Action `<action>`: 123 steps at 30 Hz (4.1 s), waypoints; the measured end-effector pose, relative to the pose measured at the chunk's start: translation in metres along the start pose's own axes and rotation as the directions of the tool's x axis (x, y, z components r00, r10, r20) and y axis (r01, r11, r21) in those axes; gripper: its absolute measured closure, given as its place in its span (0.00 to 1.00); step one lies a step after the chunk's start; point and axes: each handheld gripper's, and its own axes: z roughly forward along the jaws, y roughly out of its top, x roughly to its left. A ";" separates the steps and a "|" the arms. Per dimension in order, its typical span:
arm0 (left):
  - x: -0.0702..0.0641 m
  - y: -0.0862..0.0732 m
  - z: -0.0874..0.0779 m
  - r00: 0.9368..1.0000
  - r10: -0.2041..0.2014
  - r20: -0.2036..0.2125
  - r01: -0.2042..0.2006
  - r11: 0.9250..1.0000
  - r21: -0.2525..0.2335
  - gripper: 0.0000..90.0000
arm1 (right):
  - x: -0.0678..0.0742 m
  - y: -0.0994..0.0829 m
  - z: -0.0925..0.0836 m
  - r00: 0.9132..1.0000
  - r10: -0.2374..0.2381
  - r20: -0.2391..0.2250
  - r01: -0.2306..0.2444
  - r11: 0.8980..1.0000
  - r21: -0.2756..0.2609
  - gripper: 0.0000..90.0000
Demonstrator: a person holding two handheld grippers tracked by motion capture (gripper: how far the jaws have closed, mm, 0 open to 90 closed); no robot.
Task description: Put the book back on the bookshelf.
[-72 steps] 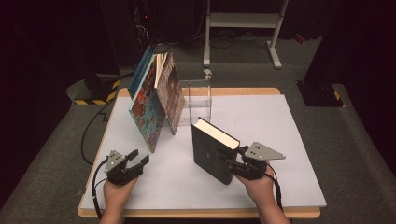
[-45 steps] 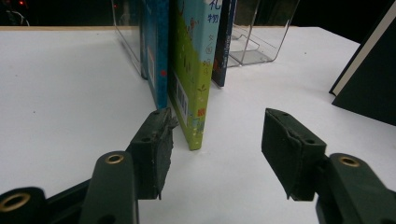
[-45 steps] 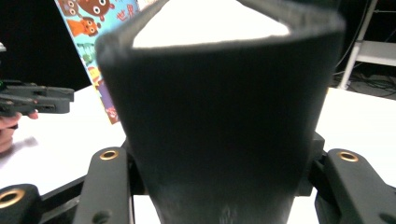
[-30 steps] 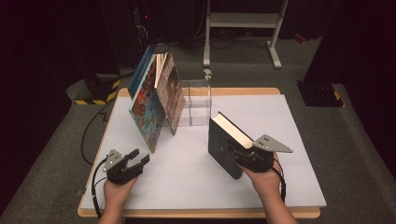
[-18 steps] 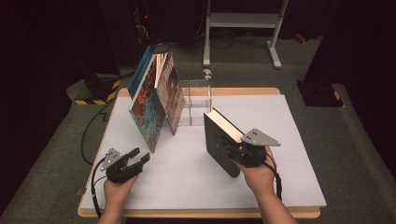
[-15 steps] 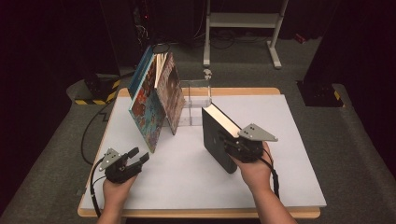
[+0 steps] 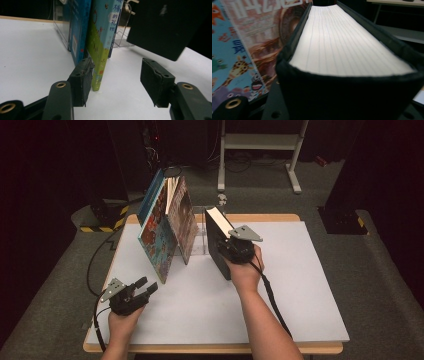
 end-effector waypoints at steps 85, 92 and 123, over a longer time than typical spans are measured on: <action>0.001 -0.004 0.008 0.997 -0.042 0.064 0.038 0.998 0.056 0.46 | 0.010 -0.005 0.092 0.994 0.111 0.012 -0.111 0.994 0.015 0.49; 0.000 -0.004 0.010 0.997 -0.039 0.071 0.035 0.997 0.064 0.45 | 0.008 -0.004 0.096 0.993 0.115 0.008 -0.115 0.993 0.015 0.47; 0.000 0.000 0.009 0.996 0.084 0.019 -0.086 0.986 0.144 0.28 | -0.060 -0.128 -0.055 0.999 0.042 0.015 -0.044 0.985 0.165 0.33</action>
